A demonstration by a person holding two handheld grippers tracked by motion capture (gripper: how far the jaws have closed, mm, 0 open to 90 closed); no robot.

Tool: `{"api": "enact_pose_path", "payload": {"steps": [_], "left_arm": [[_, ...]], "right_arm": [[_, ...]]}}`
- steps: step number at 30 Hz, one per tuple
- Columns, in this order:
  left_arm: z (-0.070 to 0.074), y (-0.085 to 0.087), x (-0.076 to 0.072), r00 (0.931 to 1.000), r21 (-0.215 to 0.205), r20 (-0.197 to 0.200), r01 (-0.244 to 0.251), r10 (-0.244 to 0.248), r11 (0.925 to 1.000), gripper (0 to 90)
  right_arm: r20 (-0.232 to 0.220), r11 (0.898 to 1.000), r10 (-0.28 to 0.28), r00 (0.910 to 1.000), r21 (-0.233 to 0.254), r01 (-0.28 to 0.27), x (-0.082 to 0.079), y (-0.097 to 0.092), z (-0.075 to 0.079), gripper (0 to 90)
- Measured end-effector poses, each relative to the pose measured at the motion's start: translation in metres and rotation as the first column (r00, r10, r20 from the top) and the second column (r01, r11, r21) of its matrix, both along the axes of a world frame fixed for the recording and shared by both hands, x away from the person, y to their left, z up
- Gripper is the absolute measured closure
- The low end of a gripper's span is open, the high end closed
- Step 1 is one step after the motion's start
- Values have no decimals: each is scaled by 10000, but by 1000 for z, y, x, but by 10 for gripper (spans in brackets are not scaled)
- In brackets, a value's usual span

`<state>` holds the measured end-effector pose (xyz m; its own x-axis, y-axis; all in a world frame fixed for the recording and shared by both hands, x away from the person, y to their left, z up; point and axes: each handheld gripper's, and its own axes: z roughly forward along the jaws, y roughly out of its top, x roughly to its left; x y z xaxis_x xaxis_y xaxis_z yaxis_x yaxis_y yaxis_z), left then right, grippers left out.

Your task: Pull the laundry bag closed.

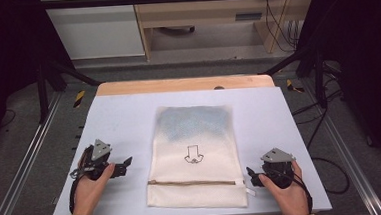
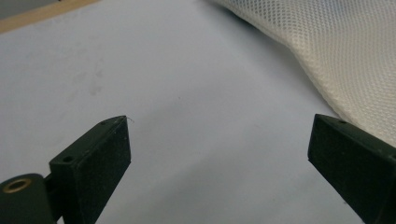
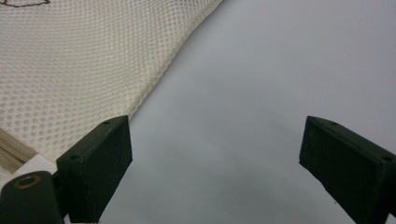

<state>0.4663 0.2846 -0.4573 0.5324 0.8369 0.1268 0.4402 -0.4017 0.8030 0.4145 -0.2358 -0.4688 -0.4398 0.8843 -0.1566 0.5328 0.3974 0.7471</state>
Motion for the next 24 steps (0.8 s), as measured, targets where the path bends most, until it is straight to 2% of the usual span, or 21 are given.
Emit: {"api": "enact_pose_path", "payload": {"steps": [1,3,6,10,15,21,24], "left_arm": [[-1,1,-1,9999,234,-54,-112,113,9997,54],[-2,4,-1,9999,392,-89,-141,145,9991,54],[-2,7,0,9996,144,-139,-241,243,9996,55],[-2,7,0,9990,133,-377,-227,231,9997,61],[-5,4,-3,9985,935,-363,-373,409,9949,59],[-1,5,-7,9989,754,-88,-442,450,9962,59],[0,4,-9,9991,649,-71,-420,425,9970,57]], "right_arm": [[18,10000,-38,10000,-30,38,0,0,0,106],[9,9998,-122,9999,-176,122,1,-1,-1,111],[96,9998,-163,9998,-138,164,0,-1,0,118],[29,9997,-156,9999,-211,156,0,1,0,117],[-341,9990,-112,9994,-437,97,1,6,-2,97],[-388,9969,222,9990,-746,-250,1,13,-3,101],[-322,9966,406,9987,-702,-428,-1,17,-2,126]]}}
